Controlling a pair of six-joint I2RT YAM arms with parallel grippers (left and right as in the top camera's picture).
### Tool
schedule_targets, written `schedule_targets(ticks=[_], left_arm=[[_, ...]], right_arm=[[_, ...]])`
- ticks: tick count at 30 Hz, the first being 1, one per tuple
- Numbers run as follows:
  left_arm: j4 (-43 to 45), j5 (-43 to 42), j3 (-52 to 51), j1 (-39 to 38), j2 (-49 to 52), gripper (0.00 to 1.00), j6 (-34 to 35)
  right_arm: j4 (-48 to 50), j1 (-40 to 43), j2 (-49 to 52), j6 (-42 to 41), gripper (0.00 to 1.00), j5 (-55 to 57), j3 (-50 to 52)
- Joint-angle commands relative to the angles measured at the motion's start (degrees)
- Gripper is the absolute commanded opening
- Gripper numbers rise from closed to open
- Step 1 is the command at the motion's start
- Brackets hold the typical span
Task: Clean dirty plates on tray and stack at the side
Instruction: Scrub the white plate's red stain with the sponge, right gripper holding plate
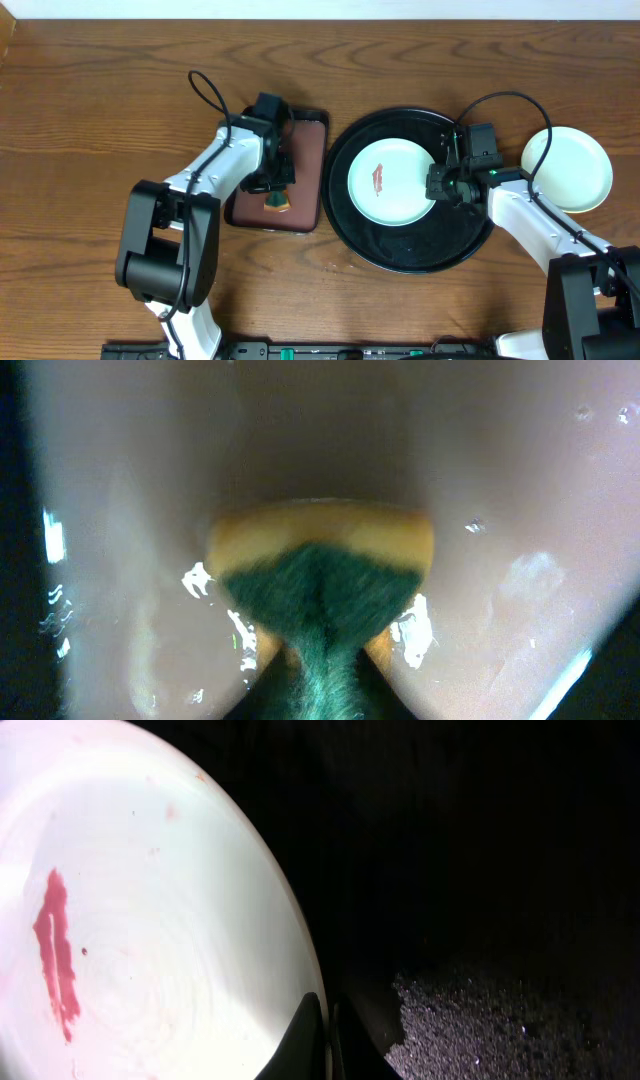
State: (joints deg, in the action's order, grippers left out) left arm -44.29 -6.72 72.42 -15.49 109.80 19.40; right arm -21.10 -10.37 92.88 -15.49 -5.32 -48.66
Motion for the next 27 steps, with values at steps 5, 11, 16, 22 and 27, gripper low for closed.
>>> schedule_targets(ticks=[5, 11, 16, 22, 27], left_arm=[[-7.4, -2.4, 5.7, 0.9, -4.6, 0.45, -0.9], [-10.1, -3.8, 3.0, -0.6, -4.2, 0.38, 2.3], [-6.5, -3.5, -2.1, -3.1, -3.0, 0.38, 2.3], [2.3, 2.2, -8.7, -3.2, -2.2, 0.19, 5.0], [8.6, 2.0, -12.6, -3.1, -2.2, 0.08, 5.0]], right_arm=[[1.2, -0.6, 0.0, -0.4, 0.01, 0.5, -0.7], [1.5, -0.6, 0.0, -0.4, 0.01, 0.5, -0.7], [1.6, -0.6, 0.0, -0.4, 0.02, 0.5, -0.7], [1.6, -0.6, 0.0, -0.4, 0.02, 0.5, -0.7], [1.6, -0.6, 0.0, -0.4, 0.02, 0.5, -0.7]])
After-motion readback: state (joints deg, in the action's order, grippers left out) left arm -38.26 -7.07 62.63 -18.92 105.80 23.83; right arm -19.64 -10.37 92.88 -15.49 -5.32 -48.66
